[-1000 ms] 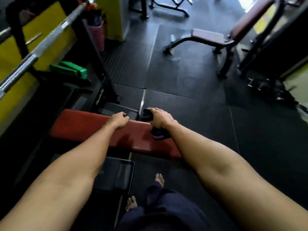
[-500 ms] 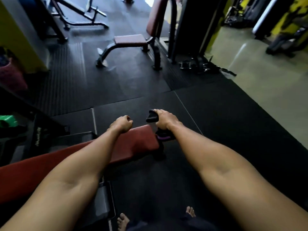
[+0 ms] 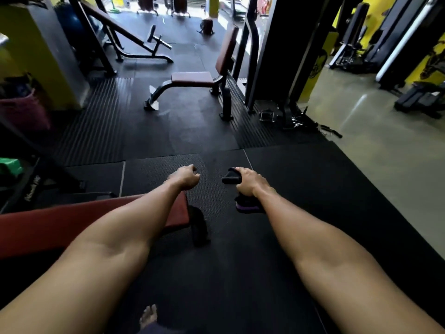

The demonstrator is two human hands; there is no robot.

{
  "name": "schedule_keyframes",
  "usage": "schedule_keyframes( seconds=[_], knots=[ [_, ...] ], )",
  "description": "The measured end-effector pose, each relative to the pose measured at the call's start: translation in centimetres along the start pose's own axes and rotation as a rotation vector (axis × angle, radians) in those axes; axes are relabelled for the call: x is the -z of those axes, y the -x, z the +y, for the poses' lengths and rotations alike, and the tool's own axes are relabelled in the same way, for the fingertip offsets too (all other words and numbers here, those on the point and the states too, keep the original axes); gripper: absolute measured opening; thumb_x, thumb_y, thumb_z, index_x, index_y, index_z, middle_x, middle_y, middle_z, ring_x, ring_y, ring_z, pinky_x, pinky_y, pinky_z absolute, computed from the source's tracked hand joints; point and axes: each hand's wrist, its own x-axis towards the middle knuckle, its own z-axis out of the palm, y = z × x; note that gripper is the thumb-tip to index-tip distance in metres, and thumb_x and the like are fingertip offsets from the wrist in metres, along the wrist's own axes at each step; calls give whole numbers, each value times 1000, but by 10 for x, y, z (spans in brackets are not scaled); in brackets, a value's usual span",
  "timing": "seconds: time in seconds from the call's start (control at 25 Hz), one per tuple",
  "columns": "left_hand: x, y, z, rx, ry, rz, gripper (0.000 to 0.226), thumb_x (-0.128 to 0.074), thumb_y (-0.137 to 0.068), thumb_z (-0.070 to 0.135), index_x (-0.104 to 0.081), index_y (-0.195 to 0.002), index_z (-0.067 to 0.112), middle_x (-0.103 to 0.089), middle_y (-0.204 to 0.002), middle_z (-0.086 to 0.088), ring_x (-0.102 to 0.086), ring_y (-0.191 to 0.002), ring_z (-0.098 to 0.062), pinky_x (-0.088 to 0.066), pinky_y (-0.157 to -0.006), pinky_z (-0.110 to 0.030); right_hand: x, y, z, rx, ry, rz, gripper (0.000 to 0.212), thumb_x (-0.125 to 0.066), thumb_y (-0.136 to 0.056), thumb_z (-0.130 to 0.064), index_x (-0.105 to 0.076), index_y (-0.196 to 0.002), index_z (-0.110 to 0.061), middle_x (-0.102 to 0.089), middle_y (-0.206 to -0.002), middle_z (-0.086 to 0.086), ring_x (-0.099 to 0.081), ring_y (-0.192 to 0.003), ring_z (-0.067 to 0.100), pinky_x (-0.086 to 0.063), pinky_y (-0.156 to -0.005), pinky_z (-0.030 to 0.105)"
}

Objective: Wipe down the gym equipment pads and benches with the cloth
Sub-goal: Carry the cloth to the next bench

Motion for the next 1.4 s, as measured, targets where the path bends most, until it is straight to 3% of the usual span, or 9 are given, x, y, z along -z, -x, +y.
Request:
schedule_keyframes(
  seconds=[0.2,0.4,0.84,1.4],
  knots=[
    [-6,-13,56,39,-22,-6,51,-43,-98,44,-46,-146,26,-52,-148,-5,-51,-131,-28,-44,-106,-42,35,-17,45,24,-11,6,70,-55,-91,-13,-36,-156,-32,-52,-149,2,-56,-129,26,-45,-103,39],
    [7,-80,113,8,-44,-3,50,-42,-100,46,-45,-146,27,-51,-149,-6,-51,-131,-28,-44,-106,-45,70,-77,70,25,-17,23,68,-53,-93,-13,-34,-157,-30,-51,-149,3,-55,-130,27,-44,-104,39],
    [74,-306,189,-30,-38,1,49,-42,-101,45,-45,-146,25,-49,-150,-9,-49,-132,-29,-43,-104,-42,165,-307,84,-5,-43,34,66,-53,-93,-14,-36,-155,-31,-51,-148,2,-55,-129,26,-44,-103,38],
    [146,-537,236,228,73,104,48,-42,-100,49,-48,-144,29,-51,-149,-5,-51,-132,-28,-43,-107,-41,271,-606,104,252,43,-55,65,-55,-93,-16,-40,-153,-34,-52,-149,2,-54,-132,25,-42,-108,37]
  ],
)
